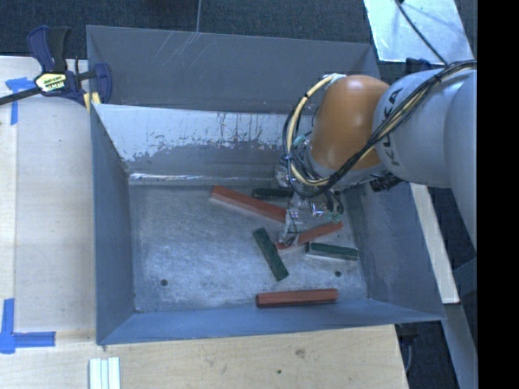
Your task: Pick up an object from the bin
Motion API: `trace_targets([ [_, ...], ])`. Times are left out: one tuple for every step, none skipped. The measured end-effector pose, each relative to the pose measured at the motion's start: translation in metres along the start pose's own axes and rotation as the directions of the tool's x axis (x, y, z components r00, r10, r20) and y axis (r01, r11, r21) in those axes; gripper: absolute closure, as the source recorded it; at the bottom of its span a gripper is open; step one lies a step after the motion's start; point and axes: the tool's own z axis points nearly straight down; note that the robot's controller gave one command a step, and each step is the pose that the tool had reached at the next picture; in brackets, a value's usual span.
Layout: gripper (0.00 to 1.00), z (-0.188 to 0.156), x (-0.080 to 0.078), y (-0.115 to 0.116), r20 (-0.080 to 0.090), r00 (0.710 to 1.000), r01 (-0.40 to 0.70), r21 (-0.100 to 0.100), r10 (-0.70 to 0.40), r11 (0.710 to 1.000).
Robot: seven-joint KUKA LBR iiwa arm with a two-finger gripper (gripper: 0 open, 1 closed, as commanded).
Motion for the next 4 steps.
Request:
trace_targets([
  [1.00, 0.000, -0.001, -0.003, 0.001, 1.000, -0.004, 0.002, 0.004, 1.000],
  [1.00, -0.109, -0.017, -0.003, 0.010, 1.000, 0.013, 0.003, -0.013, 1.000],
  [1.00, -0.150, -0.025, 0.003, 0.007, 1.000, 0.011, 0.002, -0.011, 1.000],
  [0.00, -0.147, -0.024, 0.003, 0.001, 1.000, 0.011, 0.002, -0.011, 1.000],
])
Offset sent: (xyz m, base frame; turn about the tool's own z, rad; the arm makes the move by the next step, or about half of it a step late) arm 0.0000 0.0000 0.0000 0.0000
